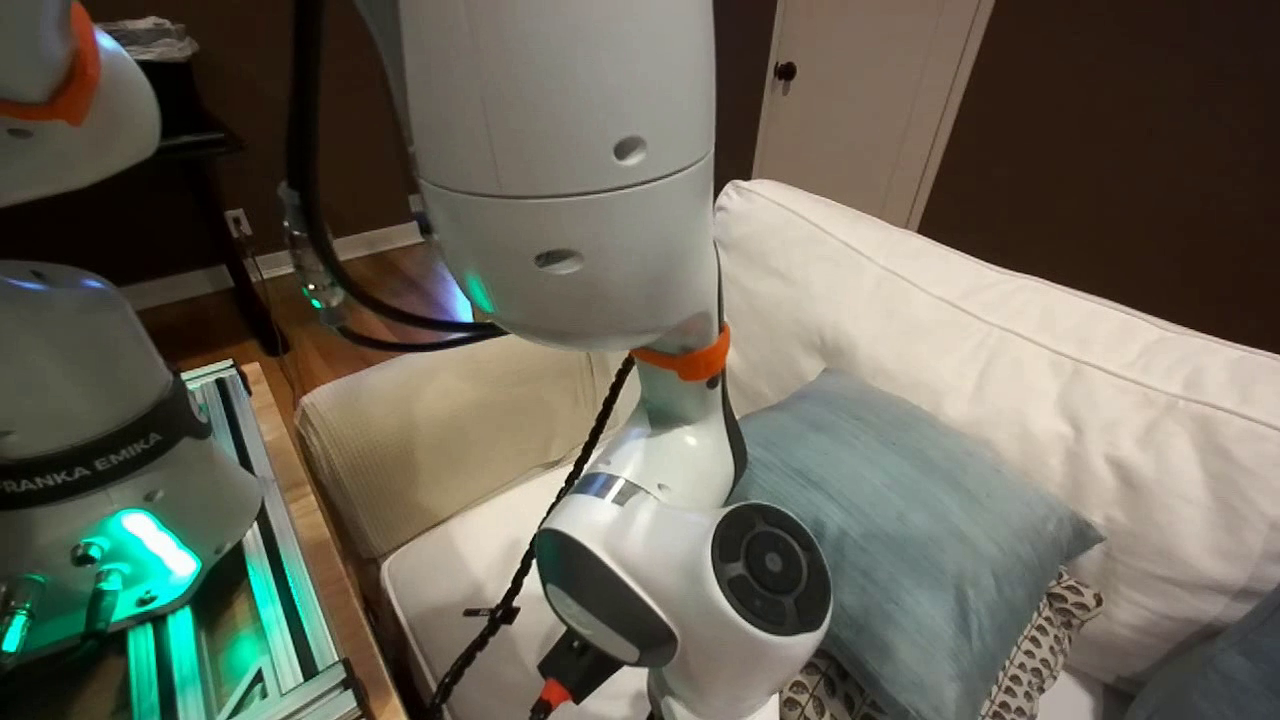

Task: Remove the grey remote from in between the pillows and put it on the couch seat

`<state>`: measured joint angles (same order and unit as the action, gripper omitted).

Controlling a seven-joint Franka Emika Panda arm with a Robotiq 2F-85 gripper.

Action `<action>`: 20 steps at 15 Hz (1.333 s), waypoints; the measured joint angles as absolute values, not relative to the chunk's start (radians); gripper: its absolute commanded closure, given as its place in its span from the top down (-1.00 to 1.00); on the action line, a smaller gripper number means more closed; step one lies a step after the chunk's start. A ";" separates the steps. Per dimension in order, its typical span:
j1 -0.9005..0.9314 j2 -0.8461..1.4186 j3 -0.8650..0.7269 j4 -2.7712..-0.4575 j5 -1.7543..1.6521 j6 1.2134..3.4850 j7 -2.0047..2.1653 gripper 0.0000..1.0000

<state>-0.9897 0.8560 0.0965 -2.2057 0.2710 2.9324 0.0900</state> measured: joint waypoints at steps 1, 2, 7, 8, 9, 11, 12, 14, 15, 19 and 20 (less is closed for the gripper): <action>-0.988 0.862 0.097 -2.195 0.271 2.918 0.090 0.58; -0.986 0.868 0.097 -2.184 0.271 2.904 0.090 0.60; -0.960 0.917 0.098 -2.134 0.272 2.893 0.080 1.00; -0.950 0.918 0.094 -2.133 0.271 2.893 0.075 1.00; -0.939 0.916 0.088 -2.133 0.271 2.893 0.071 1.00; -0.911 0.902 0.065 -2.141 0.269 2.893 0.057 0.99; -0.893 0.889 0.048 -2.152 0.266 2.893 0.051 1.00; -0.851 0.850 0.009 -2.190 0.256 2.892 0.034 1.00; -0.831 0.827 -0.009 -2.213 0.248 2.890 0.021 1.00; -0.770 0.713 -0.066 -2.314 0.213 2.884 -0.032 1.00; -0.758 0.681 -0.079 -2.340 0.204 2.884 -0.043 1.00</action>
